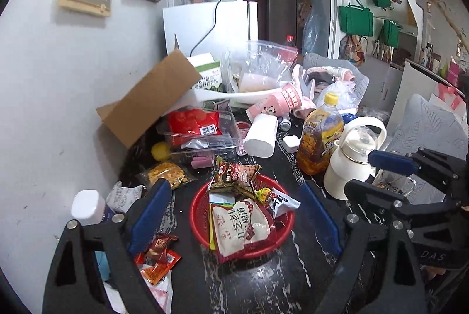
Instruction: Organize snacks
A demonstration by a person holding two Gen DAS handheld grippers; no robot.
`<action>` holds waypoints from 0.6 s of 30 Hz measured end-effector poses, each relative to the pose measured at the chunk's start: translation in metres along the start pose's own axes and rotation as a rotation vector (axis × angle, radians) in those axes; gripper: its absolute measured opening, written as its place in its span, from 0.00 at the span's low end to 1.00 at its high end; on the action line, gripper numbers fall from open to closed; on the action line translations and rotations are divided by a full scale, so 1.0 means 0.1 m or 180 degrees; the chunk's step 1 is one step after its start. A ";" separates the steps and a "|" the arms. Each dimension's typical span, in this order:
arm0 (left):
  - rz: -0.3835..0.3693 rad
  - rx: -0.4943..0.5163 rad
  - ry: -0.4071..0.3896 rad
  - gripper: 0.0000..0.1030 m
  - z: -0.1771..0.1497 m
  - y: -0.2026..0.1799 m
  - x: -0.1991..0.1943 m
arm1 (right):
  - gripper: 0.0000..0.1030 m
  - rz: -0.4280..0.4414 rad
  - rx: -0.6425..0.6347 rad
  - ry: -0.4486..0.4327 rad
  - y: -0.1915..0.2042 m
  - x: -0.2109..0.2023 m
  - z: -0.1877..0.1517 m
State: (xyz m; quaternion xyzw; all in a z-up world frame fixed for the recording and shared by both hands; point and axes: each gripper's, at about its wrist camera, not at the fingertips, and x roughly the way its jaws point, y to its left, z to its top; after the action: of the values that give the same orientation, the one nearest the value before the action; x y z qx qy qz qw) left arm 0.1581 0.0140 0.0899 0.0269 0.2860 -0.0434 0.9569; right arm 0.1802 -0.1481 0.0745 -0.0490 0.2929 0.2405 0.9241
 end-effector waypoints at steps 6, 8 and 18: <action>0.0116 -0.0015 -0.0132 0.87 -0.15 -0.06 -0.42 | 0.68 -0.0159 -0.0032 -0.0144 0.14 -0.42 -0.08; 0.0149 -0.0034 -0.0153 0.87 -0.21 -0.07 -0.53 | 0.71 -0.0206 -0.0023 -0.0162 0.17 -0.55 -0.12; 0.0200 -0.0197 -0.0112 0.87 -0.63 -0.05 -0.86 | 0.74 -0.0321 0.0061 -0.0060 0.34 -0.80 -0.46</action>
State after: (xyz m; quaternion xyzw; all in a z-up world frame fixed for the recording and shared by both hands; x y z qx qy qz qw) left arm 0.0517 0.0196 0.0850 0.0055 0.2693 -0.0049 0.9630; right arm 0.0835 -0.1622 0.0832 -0.0526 0.2836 0.1913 0.9382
